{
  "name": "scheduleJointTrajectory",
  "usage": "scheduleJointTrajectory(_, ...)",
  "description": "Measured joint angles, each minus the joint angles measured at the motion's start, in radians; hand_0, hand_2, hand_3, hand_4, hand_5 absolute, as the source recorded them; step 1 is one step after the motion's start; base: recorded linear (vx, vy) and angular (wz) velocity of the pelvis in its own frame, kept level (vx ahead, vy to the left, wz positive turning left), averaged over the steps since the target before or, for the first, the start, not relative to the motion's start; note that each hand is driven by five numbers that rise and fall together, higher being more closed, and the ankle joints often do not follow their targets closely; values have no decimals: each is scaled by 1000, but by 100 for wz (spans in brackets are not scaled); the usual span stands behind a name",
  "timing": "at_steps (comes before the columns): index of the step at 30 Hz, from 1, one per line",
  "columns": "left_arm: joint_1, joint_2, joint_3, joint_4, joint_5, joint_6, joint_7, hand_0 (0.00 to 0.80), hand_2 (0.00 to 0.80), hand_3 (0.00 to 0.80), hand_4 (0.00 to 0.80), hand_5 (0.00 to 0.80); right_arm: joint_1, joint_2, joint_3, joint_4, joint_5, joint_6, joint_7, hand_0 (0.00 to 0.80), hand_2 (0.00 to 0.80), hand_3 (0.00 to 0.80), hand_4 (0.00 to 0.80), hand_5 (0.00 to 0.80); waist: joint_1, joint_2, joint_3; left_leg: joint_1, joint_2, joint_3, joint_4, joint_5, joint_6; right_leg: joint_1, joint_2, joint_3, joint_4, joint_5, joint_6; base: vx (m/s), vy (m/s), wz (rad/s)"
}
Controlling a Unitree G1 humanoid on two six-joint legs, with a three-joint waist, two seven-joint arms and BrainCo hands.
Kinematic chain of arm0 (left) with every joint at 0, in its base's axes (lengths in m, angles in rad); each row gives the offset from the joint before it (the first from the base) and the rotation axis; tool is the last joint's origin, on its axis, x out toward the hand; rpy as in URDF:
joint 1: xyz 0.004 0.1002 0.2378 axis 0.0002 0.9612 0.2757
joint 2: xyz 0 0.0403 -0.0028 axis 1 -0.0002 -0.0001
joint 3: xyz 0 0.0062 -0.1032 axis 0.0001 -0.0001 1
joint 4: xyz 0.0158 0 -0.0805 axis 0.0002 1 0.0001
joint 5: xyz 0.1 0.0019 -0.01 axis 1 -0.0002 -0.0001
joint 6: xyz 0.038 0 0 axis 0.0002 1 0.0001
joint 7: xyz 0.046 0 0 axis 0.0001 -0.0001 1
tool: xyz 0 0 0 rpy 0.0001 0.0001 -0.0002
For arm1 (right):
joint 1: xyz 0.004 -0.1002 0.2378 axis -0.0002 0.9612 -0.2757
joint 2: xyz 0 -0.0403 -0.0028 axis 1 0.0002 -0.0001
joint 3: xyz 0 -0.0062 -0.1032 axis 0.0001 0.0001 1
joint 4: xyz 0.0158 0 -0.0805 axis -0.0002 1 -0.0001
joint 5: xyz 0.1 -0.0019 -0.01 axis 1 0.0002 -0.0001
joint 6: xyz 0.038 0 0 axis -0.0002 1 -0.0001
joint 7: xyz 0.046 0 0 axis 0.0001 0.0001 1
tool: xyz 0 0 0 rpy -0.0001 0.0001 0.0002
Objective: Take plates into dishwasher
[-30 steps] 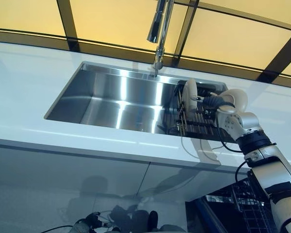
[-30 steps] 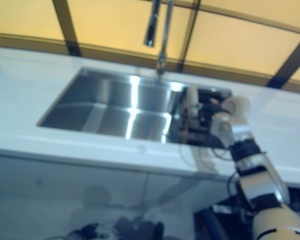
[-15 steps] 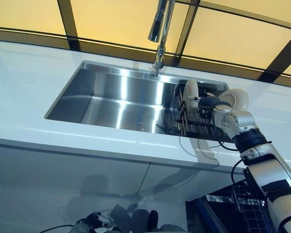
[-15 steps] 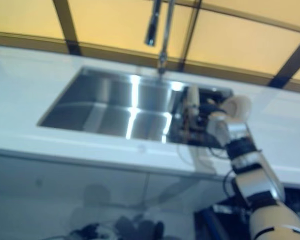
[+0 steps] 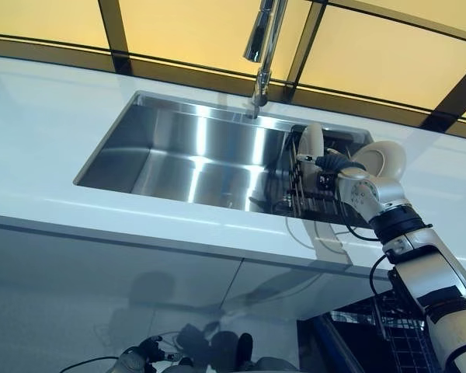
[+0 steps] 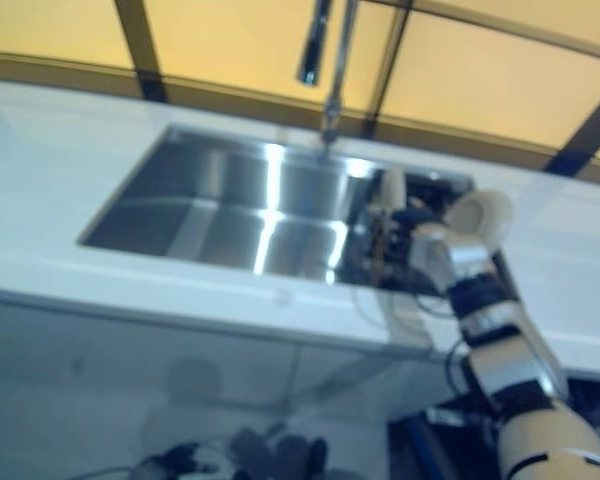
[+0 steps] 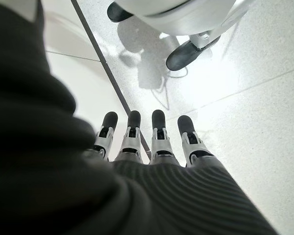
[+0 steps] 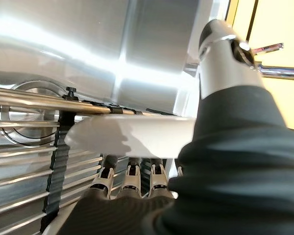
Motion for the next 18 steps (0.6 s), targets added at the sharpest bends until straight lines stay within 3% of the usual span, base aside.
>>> scheduleJointTrajectory(13,-6,5,0,-1,-3,16,0,0,0,0,0,0,-2,21,0,1,-48,8,-3,0,0,0,0,0,0,-6,8,-13,-1,-16,5,-2,-2,0,-3,-13,0,-1,1,-2,-1,2)
scheduleJointTrajectory(14,-9,6,0,-1,-4,16,0,0,0,0,0,0,-6,21,0,1,-64,9,-5,132,132,132,132,132,1,-10,16,-14,-1,-16,6,-2,-2,0,-3,-14,0,0,1,0,0,0)
scheduleJointTrajectory(15,-10,6,-1,-1,-4,16,-1,0,0,0,0,0,-11,21,0,3,-71,10,-8,376,376,376,376,376,1,-12,20,-13,-1,-16,7,-2,-2,-1,-3,-14,0,0,1,0,0,0)
scheduleJointTrajectory(16,-10,6,-1,-1,-4,16,-1,0,0,0,0,0,-17,21,0,13,-79,13,-11,449,449,449,449,449,1,-14,22,-14,-1,-17,9,-2,-2,-1,-3,-15,0,0,1,0,0,0)
scheduleJointTrajectory(17,-10,5,-1,-1,-4,16,-2,0,0,0,0,0,-23,21,0,22,-94,19,-13,634,634,634,634,634,1,-14,22,-14,0,-17,11,-2,-2,-1,-3,-16,0,0,1,0,0,0)
scheduleJointTrajectory(18,-10,6,-1,-1,-4,16,-1,0,0,0,0,0,-28,21,0,27,-108,22,-14,759,759,759,759,759,2,-14,22,-15,0,-18,14,-2,-2,-1,-3,-17,0,0,0,0,0,0)
